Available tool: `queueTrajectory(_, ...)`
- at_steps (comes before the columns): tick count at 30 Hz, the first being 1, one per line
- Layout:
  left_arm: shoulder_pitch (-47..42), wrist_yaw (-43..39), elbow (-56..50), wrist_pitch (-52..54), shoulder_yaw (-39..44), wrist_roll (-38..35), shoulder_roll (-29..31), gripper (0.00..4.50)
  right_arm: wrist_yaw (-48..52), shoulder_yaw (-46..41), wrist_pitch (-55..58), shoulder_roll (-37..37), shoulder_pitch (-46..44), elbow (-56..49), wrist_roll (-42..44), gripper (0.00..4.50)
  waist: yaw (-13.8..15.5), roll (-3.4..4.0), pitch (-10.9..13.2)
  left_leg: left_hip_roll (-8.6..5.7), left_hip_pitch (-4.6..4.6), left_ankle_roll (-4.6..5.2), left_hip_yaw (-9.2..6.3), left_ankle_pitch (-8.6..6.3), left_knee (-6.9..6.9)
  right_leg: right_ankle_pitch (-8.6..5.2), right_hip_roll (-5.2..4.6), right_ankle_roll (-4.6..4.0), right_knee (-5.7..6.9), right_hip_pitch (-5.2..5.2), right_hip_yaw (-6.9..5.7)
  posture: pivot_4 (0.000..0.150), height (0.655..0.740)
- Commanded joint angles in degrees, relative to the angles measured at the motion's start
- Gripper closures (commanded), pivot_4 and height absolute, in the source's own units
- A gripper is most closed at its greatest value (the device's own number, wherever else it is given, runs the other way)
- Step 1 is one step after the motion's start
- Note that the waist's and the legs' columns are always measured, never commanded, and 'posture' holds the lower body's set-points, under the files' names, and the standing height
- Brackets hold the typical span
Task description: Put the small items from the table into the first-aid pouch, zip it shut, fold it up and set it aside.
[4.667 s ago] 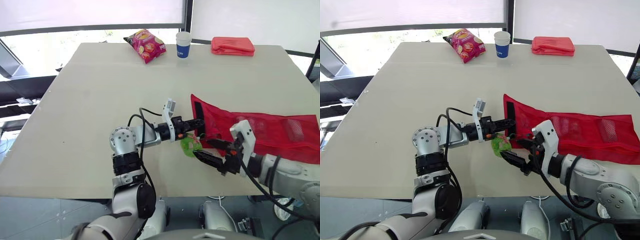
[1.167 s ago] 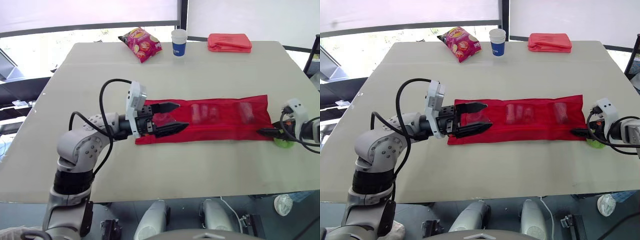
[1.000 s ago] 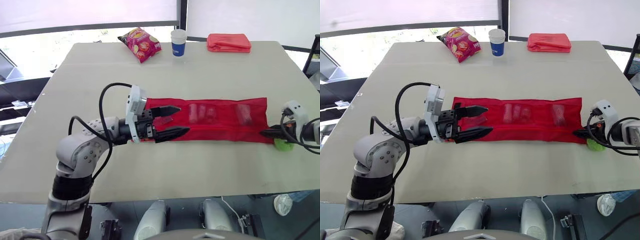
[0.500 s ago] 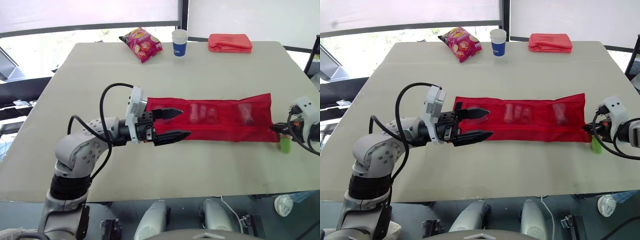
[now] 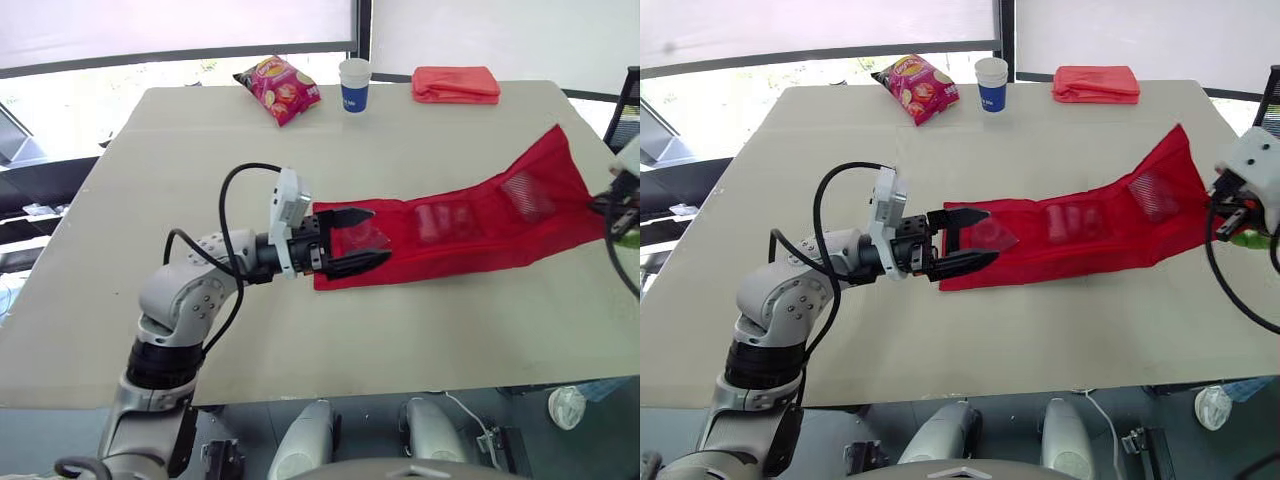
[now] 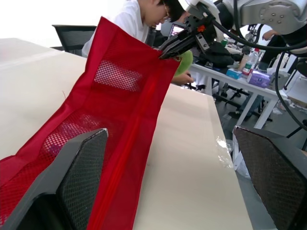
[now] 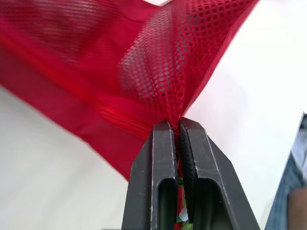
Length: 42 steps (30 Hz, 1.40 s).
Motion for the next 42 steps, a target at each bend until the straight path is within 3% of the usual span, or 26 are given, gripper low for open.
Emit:
queueTrajectory(1,0.0,-0.3,0.0,-1.9,1.8,0.5,0.6,0.00,-3.3,11.1,4.8,6.0,-6.2,-7.7,-3.8,4.47,-0.1,-0.04,0.0,0.02,-0.02,-0.04,-0.03,0.02,0.00,0.01,0.03,-0.01,-0.01,0.00,-0.01,0.150,0.7400)
queueTrajectory(5,0.5,-0.1,-0.3,-2.6,1.2,1.1,0.4,0.00,-9.1,21.4,7.4,18.6,-8.9,-6.0,-8.1,4.47,0.4,-0.23,-0.1,0.11,-0.05,-0.07,-0.10,0.04,0.01,0.02,0.03,-0.04,0.00,-0.01,-0.04,0.150,0.7400)
queueTrajectory(6,0.8,-0.1,-0.2,-2.7,1.3,1.1,0.4,0.00,-9.9,23.4,7.3,21.2,-8.7,-5.0,-8.9,3.79,0.4,-0.26,-0.1,0.10,-0.06,-0.07,-0.10,0.04,0.02,0.03,0.03,-0.05,-0.01,-0.02,-0.04,0.150,0.7400)
queueTrajectory(7,0.8,0.1,-0.2,-2.7,1.3,1.1,0.3,0.00,-10.1,24.4,7.2,22.5,-8.4,-4.4,-9.4,3.57,0.6,-0.26,-0.1,0.09,-0.08,-0.08,-0.12,0.05,0.03,0.05,0.03,-0.08,0.00,-0.03,-0.05,0.150,0.7400)
queueTrajectory(10,2.0,-0.1,-0.7,-2.6,1.7,1.2,1.0,0.00,-10.2,13.2,12.4,32.5,-5.9,-8.3,-1.5,2.15,0.9,-0.32,-0.1,0.01,-0.31,-0.10,-0.26,0.06,0.04,0.06,-0.04,-0.09,0.00,-0.29,-0.13,0.150,0.7400)
queueTrajectory(12,2.3,-0.3,-0.5,-2.7,1.9,1.3,1.4,0.00,-8.4,6.0,13.6,34.7,-5.2,-10.8,2.5,1.29,0.9,-0.30,-0.1,0.00,-0.82,-0.11,-0.33,0.07,0.33,0.09,-0.04,-0.12,0.15,-0.68,-0.17,0.150,0.7400)
queueTrajectory(16,2.7,0.1,-1.0,-2.3,2.2,0.8,1.5,0.00,-1.2,-13.5,17.0,35.2,-2.4,-14.6,15.3,1.29,1.8,-0.30,-0.1,-0.06,-0.93,-0.10,-0.42,0.07,0.52,0.20,-0.07,-0.11,0.13,-0.63,-0.27,0.150,0.7400)
queueTrajectory(19,2.8,0.9,-1.5,-1.6,2.7,-0.2,1.0,0.00,-2.6,-20.0,15.1,31.5,-0.1,-9.0,14.3,1.29,2.1,-0.30,-0.1,-0.08,-0.79,-0.08,-0.40,0.07,0.53,0.24,-0.04,-0.12,0.14,-0.50,-0.30,0.150,0.7400)
queueTrajectory(25,3.9,2.2,-2.7,-1.0,2.9,-1.1,0.4,0.00,-9.1,-12.6,-1.8,26.0,1.4,9.4,1.5,1.29,1.3,-0.26,-0.1,-0.08,-0.77,-0.10,-0.15,0.08,0.51,0.30,0.06,-0.14,0.21,-0.60,-0.15,0.150,0.7400)
queueTrajectory(29,4.7,2.6,-3.5,-0.8,3.1,-1.4,0.5,0.00,-5.8,-4.8,-14.0,27.4,2.4,16.0,-2.3,1.29,0.2,-0.26,-0.1,-0.04,-0.77,-0.11,-0.12,0.08,0.48,0.30,0.08,-0.14,0.19,-0.62,-0.11,0.150,0.7400)
queueTrajectory(37,6.7,4.2,-5.4,0.0,4.5,-2.2,1.6,0.00,-5.8,-1.3,-20.9,32.0,7.0,5.0,-2.6,1.29,0.6,-0.26,-0.1,0.05,-0.78,-0.11,-0.18,0.08,0.51,0.30,0.10,-0.14,0.18,-0.62,-0.10,0.150,0.7400)
queueTrajectory(42,6.5,4.8,-5.4,0.4,3.6,-2.4,1.3,0.00,0.5,-4.9,-16.0,26.3,21.5,-10.4,4.3,1.29,2.0,-0.27,-0.1,0.04,-0.83,-0.11,-0.27,0.08,0.53,0.30,0.10,-0.14,0.14,-0.60,-0.15,0.150,0.7400)
